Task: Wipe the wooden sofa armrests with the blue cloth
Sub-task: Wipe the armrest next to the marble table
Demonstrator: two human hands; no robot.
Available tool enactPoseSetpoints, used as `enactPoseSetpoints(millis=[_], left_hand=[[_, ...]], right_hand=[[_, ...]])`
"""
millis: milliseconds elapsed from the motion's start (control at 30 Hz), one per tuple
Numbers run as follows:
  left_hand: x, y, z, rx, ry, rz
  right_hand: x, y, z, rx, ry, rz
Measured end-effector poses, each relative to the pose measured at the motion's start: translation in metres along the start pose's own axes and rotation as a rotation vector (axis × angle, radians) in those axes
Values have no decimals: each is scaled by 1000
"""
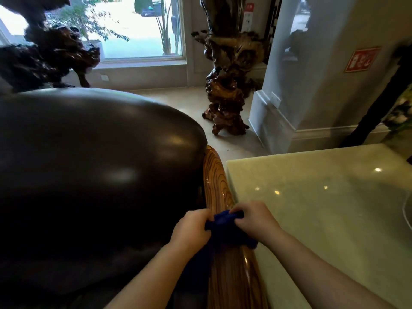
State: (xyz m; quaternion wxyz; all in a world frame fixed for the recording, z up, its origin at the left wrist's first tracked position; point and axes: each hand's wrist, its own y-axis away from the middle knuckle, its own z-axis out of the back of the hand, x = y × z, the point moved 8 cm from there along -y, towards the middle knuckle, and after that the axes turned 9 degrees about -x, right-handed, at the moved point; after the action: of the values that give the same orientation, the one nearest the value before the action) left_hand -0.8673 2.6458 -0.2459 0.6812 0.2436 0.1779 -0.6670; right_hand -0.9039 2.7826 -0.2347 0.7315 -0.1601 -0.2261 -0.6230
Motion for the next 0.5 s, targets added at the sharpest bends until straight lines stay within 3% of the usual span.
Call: enactPoseSetpoints(millis=[167, 500], left_hand=[[-27, 28, 109, -59, 15, 19], [-49, 180, 385, -320, -18, 117]], right_hand=[[84, 22, 75, 90, -83, 147], [353, 103, 198, 119, -74, 525]])
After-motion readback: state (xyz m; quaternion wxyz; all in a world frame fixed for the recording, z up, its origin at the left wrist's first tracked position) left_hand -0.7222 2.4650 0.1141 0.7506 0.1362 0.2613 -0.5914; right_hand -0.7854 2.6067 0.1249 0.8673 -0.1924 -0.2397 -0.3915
